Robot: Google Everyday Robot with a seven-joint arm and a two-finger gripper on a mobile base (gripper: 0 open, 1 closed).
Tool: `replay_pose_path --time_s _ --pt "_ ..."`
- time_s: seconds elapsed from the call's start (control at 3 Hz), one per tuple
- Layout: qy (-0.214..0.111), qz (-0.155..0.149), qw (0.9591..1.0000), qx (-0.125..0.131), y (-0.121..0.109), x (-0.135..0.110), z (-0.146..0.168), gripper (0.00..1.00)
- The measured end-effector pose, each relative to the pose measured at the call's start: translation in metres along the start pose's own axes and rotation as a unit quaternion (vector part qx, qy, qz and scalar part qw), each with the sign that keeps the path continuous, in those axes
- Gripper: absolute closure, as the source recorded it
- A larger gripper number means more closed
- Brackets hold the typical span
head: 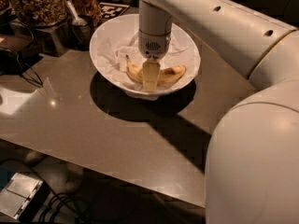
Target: Pick banana from white bowl
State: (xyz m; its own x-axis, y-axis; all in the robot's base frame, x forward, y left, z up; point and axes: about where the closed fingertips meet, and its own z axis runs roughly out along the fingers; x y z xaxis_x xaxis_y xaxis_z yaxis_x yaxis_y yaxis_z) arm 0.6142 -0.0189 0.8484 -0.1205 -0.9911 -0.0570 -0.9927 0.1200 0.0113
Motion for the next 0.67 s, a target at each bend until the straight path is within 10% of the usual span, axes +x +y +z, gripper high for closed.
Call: replay_pose_path --time_s 0.67 --pt "0.000 -0.013 0.9998 0.018 -0.0007 -0.0032 0.0045 0.67"
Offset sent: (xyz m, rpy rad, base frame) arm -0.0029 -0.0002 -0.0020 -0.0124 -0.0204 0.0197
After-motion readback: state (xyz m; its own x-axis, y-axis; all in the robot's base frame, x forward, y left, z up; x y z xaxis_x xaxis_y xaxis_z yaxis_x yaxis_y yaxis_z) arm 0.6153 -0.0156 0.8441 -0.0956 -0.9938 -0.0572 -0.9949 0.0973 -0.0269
